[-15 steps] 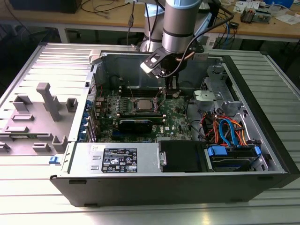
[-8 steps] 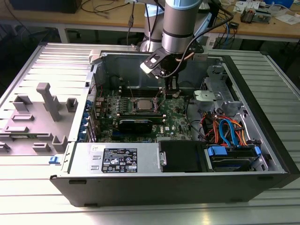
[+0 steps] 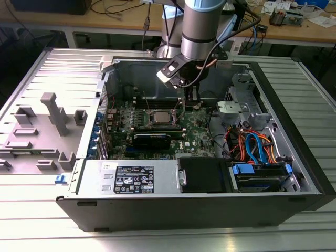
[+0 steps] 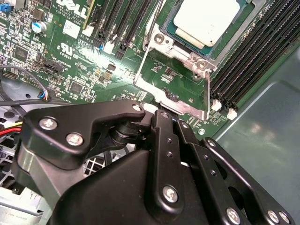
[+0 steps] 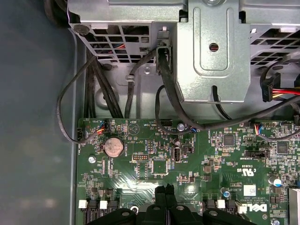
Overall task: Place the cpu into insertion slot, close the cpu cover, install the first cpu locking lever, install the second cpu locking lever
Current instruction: 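Close the cpu cover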
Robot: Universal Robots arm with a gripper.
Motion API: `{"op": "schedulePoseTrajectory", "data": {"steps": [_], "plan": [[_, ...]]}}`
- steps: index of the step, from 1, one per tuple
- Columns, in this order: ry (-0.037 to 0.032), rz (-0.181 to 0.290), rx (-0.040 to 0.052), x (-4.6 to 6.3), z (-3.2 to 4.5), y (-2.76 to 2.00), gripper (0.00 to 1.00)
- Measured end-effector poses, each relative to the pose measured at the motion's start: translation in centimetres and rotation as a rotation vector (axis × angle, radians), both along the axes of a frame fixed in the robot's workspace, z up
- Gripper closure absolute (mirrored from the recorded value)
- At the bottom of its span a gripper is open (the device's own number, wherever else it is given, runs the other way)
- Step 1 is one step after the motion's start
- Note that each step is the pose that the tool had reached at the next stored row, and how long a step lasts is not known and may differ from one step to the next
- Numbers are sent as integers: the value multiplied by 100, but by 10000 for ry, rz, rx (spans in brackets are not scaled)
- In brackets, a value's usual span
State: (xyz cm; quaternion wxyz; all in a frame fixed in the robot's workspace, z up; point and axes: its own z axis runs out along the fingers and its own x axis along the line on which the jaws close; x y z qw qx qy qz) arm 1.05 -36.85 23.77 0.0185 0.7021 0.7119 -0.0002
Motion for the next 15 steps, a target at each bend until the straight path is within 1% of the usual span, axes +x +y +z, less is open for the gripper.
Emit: {"op": "schedulePoseTrajectory", "data": {"steps": [15], "plan": [[-1, 0, 0, -29, -15, 0, 88]]}}
